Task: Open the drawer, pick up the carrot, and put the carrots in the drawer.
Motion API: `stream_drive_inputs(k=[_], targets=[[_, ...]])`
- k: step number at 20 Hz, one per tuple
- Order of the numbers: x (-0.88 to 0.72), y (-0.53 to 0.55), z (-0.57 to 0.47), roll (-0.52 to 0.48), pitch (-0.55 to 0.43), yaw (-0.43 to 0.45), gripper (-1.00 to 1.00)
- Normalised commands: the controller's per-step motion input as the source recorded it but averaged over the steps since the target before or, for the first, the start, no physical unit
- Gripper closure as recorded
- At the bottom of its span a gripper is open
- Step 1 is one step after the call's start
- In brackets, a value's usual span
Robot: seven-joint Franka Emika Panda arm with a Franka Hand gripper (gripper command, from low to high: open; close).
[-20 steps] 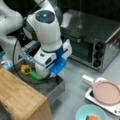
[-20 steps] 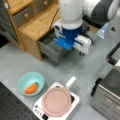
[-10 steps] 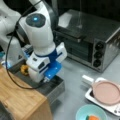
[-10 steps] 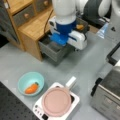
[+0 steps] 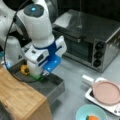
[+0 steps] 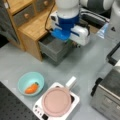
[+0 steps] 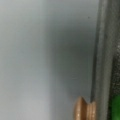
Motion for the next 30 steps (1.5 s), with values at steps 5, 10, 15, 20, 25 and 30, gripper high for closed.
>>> stream_drive_inputs(k=[5, 10, 15, 20, 25, 30], targets=[[0.17, 0.08, 0.18, -0.073, 0.123, -0.047, -1.00], [0.27, 0.04, 0.17, -0.093, 0.177, -0.046, -1.00], [0.53, 0.15, 0.27, -0.104, 0.234, 0.035, -1.00], [0.75, 0.22, 0.26, -0.113, 0.250, 0.080, -1.00], [0.84, 0.06, 0.12, -0.136, 0.225, 0.103, -1.00], [0.58, -0.08, 0.11, -0.114, 0.220, 0.114, -1.00]])
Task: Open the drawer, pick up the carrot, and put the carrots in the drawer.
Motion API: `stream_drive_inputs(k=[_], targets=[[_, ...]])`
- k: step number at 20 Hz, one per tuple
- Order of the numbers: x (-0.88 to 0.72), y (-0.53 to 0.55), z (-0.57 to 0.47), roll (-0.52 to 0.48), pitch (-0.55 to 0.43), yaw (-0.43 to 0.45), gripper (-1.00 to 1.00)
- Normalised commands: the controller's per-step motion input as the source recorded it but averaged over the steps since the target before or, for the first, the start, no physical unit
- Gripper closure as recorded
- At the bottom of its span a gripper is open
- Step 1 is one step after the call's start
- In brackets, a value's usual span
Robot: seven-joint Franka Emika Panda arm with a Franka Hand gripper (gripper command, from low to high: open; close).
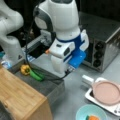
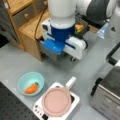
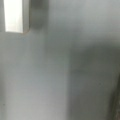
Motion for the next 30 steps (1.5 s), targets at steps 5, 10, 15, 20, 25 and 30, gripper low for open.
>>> stream_drive_inputs(k=[5, 10, 15, 20, 25, 30], targets=[[0.28, -0.11, 0.14, -0.109, 0.235, -0.010, -1.00], [0.35, -0.15, 0.11, -0.124, 0.203, -0.065, -1.00], [0.51, -0.16, 0.14, -0.124, 0.202, -0.033, -1.00], [0.57, -0.13, 0.15, -0.126, 0.210, 0.005, -1.00], [0.56, -0.17, 0.13, -0.131, 0.203, 0.061, -1.00], [0.51, -0.21, 0.08, -0.139, 0.190, 0.101, -1.00]])
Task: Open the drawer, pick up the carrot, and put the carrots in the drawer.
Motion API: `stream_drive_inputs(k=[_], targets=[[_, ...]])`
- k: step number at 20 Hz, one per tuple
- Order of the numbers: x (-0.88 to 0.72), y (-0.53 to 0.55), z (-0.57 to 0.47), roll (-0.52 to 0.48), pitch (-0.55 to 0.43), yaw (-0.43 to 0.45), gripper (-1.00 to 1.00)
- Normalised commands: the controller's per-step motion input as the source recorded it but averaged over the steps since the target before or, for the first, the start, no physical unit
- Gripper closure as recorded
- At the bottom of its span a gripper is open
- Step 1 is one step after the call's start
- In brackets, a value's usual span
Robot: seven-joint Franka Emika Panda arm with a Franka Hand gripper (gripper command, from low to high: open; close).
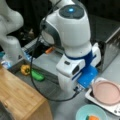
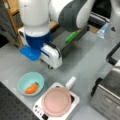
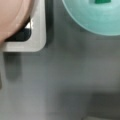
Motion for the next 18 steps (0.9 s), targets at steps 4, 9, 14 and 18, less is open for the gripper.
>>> stream_drive_inputs(k=[4, 9, 14, 18], targets=[[0.46, -0.20, 0.03, -0.126, 0.189, 0.137, -1.00], [0.39, -0.23, -0.01, -0.149, 0.157, 0.185, -1.00], [0.35, -0.29, -0.06, -0.157, 0.092, 0.196, -1.00], [0.34, -0.30, -0.09, -0.148, 0.062, 0.189, -1.00]])
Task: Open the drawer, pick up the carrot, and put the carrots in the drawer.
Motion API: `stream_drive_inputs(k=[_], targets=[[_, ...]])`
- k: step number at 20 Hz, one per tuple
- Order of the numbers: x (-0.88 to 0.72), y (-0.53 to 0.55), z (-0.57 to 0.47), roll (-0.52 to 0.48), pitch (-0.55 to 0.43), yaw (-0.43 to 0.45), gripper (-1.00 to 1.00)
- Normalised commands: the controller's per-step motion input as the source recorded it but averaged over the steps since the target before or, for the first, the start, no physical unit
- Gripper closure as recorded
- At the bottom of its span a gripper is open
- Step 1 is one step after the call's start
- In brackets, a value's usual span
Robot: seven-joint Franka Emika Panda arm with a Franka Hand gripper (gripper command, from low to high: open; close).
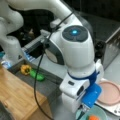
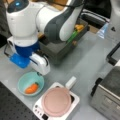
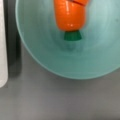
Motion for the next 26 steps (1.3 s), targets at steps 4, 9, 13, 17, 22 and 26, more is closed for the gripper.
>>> stream_drive_inputs(k=[4, 9, 13, 17, 22, 26], targets=[[0.31, -0.20, -0.13, -0.114, 0.029, 0.130, -1.00], [0.24, -0.04, -0.09, -0.060, 0.030, 0.088, -1.00], [0.20, 0.01, -0.10, -0.032, -0.007, 0.071, -1.00], [0.19, -0.01, -0.08, -0.020, -0.028, 0.055, -1.00], [0.17, -0.06, -0.10, -0.007, -0.032, 0.051, -1.00], [0.14, -0.09, -0.10, 0.011, -0.024, 0.075, -1.00]])
